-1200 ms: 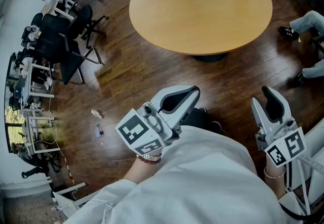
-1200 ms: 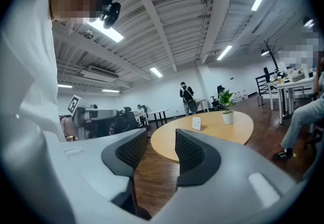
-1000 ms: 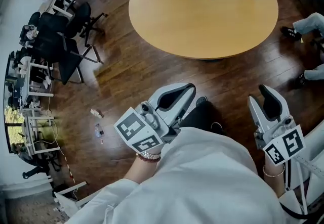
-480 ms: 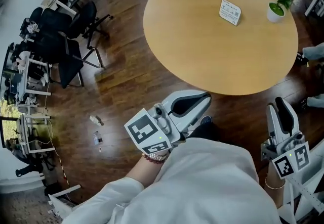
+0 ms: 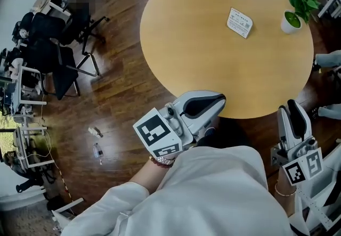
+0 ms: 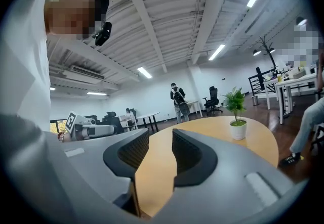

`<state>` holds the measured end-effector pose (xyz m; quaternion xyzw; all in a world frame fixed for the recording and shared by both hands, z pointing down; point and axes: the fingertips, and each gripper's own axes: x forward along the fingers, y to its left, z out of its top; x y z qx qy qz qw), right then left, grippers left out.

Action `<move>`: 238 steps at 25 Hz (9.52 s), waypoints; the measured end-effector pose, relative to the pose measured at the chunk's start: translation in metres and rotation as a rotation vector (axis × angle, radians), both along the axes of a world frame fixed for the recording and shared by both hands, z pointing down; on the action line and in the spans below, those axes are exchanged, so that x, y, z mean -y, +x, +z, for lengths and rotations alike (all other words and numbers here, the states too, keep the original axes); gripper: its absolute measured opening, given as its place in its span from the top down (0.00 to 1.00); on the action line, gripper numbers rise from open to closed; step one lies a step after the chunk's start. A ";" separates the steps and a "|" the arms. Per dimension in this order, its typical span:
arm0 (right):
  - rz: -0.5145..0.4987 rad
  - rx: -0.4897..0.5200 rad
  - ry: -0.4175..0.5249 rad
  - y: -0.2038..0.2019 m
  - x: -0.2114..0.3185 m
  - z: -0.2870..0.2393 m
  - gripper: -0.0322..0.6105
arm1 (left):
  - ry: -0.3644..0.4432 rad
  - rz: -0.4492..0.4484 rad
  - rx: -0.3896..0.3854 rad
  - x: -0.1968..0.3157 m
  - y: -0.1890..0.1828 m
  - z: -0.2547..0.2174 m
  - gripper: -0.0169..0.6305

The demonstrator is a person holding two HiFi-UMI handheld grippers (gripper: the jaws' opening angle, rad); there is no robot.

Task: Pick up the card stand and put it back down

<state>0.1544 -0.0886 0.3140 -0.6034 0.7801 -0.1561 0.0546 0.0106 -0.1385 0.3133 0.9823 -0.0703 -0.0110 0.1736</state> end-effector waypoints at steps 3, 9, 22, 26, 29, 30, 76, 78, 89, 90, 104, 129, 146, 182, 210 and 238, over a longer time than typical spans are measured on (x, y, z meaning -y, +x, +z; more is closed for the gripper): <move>-0.038 0.023 -0.006 0.013 0.037 0.008 0.73 | -0.012 -0.032 0.005 0.029 0.011 -0.002 0.97; -0.121 -0.026 -0.059 0.051 0.113 0.025 0.70 | -0.022 -0.094 0.017 0.082 0.034 -0.009 0.97; -0.251 -0.122 -0.159 0.075 0.269 0.137 0.67 | -0.061 -0.229 0.122 0.164 0.001 0.026 0.97; -0.223 -0.119 -0.269 0.080 0.309 0.193 0.64 | -0.052 -0.247 0.106 0.184 -0.007 0.021 0.97; -0.218 -0.071 -0.345 0.086 0.330 0.221 0.62 | -0.049 -0.221 0.099 0.194 -0.002 0.018 0.97; -0.222 -0.054 -0.355 0.084 0.336 0.227 0.62 | -0.063 -0.212 0.091 0.196 -0.001 0.020 0.97; -0.134 0.083 -0.100 0.068 -0.098 0.054 0.92 | -0.066 -0.141 0.069 -0.135 0.008 0.023 0.97; -0.124 0.091 -0.095 0.067 -0.093 0.055 0.92 | -0.058 -0.147 0.079 -0.128 0.002 0.024 0.97; -0.043 0.092 -0.046 0.052 -0.213 0.021 0.92 | 0.020 -0.017 0.101 -0.219 0.008 -0.002 0.97; -0.038 0.088 -0.047 0.048 -0.216 0.018 0.92 | 0.022 -0.004 0.098 -0.221 0.008 -0.004 0.97; -0.164 0.039 0.011 -0.069 -0.229 -0.044 0.92 | 0.126 0.064 0.032 -0.248 -0.037 -0.036 0.97; -0.183 0.065 -0.005 -0.102 -0.218 -0.046 0.92 | 0.116 0.104 0.043 -0.250 -0.057 -0.027 0.97; -0.148 0.072 -0.013 -0.098 -0.216 -0.044 0.92 | 0.072 0.090 0.042 -0.246 -0.063 -0.026 0.97; -0.433 -0.128 -0.353 0.049 0.275 0.180 0.92 | -0.130 -0.408 0.191 0.061 -0.008 0.028 0.97; -0.171 -0.057 -0.353 0.085 0.212 0.239 0.73 | -0.133 -0.402 0.191 0.051 -0.050 0.057 0.97; -0.304 0.001 0.155 -0.144 -0.191 -0.052 0.72 | 0.021 0.062 0.035 -0.227 -0.094 -0.003 0.97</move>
